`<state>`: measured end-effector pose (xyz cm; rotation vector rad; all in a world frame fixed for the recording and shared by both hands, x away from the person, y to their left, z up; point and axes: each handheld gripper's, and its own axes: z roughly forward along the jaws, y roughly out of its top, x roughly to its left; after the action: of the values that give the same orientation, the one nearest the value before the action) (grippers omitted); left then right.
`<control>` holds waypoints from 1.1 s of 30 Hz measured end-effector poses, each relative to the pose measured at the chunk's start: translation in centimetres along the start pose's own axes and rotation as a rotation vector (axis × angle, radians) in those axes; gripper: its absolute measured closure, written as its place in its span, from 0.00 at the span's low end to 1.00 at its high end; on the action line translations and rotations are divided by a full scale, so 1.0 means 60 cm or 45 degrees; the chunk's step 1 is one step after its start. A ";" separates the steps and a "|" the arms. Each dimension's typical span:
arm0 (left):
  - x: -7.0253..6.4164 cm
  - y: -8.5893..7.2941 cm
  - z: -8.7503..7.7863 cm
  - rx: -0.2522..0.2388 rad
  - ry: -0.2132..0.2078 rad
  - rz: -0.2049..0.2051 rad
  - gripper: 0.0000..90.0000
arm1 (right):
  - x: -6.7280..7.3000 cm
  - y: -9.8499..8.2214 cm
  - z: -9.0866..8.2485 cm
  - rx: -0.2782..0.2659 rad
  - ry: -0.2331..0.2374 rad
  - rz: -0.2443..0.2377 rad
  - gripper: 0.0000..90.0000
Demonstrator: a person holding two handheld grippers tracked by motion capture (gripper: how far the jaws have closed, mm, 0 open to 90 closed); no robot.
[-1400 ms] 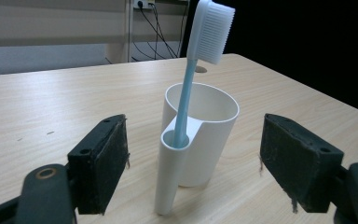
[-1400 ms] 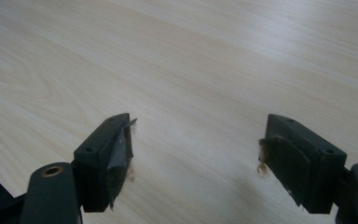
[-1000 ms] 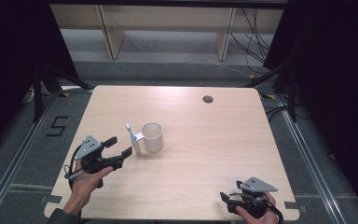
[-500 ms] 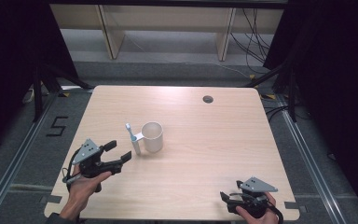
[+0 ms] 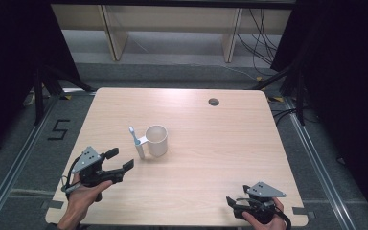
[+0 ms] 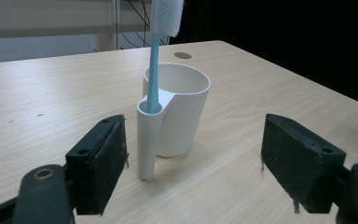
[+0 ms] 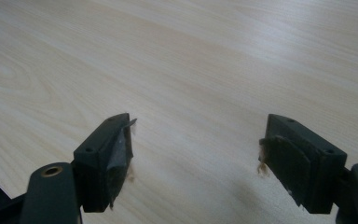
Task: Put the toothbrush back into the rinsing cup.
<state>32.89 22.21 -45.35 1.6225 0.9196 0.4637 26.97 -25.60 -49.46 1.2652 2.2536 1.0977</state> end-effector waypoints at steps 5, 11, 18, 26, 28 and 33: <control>-0.005 -0.007 -0.009 0.025 0.002 0.014 0.24 | 0.004 0.000 -0.002 0.009 -0.021 0.026 0.28; -0.012 -0.014 -0.017 0.027 -0.018 0.022 0.24 | 0.001 0.001 -0.003 -0.009 -0.027 0.003 0.28; -0.015 -0.020 -0.029 0.036 -0.016 0.020 0.24 | 0.001 0.001 -0.003 -0.011 -0.029 0.002 0.28; -0.019 -0.027 -0.037 0.045 -0.022 0.025 0.24 | 0.002 0.001 -0.003 -0.015 -0.032 0.004 0.28; -0.020 -0.029 -0.037 0.044 -0.022 0.019 0.24 | 0.001 0.001 -0.002 -0.021 -0.027 -0.003 0.28; -0.021 -0.031 -0.039 0.048 -0.026 0.015 0.24 | 0.002 0.001 -0.002 -0.018 -0.036 -0.002 0.28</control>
<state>29.84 22.81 -46.28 1.6647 0.9083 0.4393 26.87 -25.52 -49.31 1.2649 2.2218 1.0864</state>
